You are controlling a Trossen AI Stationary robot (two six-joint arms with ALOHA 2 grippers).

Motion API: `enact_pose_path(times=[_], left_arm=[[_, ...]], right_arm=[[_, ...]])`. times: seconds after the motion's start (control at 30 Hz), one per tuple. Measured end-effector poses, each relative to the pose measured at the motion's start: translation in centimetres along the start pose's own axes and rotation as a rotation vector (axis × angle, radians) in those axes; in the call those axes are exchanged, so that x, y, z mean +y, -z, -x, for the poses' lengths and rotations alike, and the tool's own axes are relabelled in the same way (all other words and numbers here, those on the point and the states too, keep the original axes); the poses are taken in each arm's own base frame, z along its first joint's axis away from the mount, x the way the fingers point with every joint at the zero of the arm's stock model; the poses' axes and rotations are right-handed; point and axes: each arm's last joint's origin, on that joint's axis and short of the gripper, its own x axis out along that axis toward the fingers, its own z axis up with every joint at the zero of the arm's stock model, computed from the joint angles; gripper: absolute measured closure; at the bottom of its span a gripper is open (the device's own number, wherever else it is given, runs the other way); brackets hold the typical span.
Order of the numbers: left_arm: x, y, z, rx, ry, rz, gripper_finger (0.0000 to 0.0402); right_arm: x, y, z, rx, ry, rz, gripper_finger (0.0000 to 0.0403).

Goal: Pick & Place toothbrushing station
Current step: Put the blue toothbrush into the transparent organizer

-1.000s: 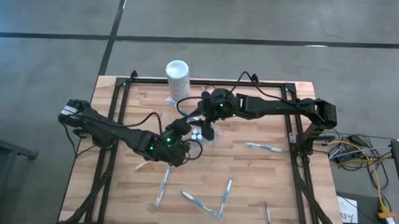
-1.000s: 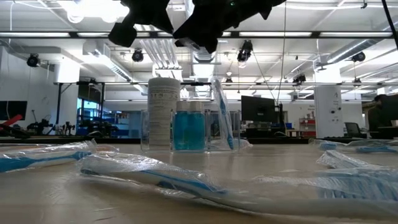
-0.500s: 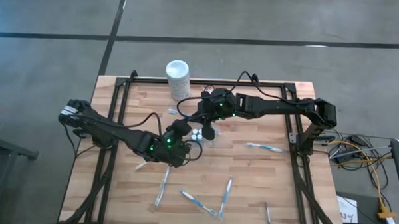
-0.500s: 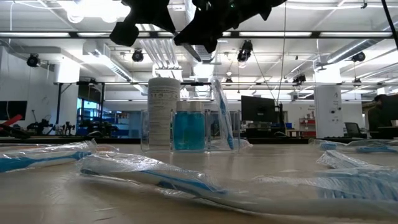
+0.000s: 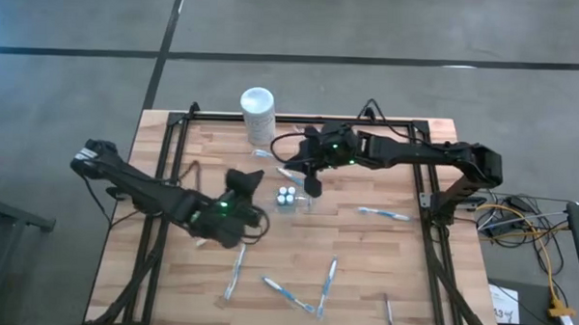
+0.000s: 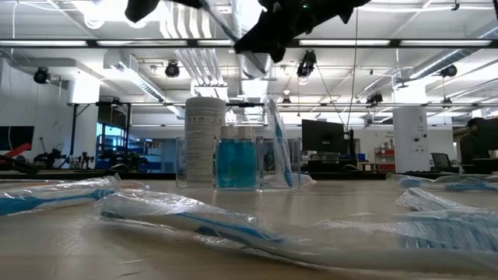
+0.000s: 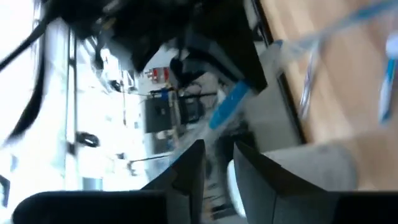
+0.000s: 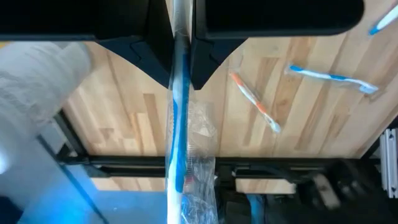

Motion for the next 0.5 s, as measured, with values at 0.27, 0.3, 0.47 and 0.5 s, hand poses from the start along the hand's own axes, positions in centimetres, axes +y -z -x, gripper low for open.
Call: enact_pose_path(times=[0.27, 0.3, 0.47, 0.5], left_arm=[[3.4, 5.6, 2.1, -0.445, 0.505, 0.602, 0.0321], [3.4, 6.2, 2.1, -0.491, 0.538, 0.665, 0.0323], [1.3, 8.1, 1.1, -0.614, 0.483, 0.877, 0.0326], [0.6, 8.3, 0.7, -0.633, 0.45, 0.926, 0.0326]], right_arm=[[0.9, 1.4, 4.1, -0.103, 0.009, 0.052, 0.0381], [1.0, 1.7, 4.8, -0.131, 0.012, 0.057, 0.0381], [1.6, 3.9, 7.4, -0.291, 0.038, 0.082, 0.0381], [1.7, 4.6, 7.7, -0.313, 0.039, 0.083, 0.0381]])
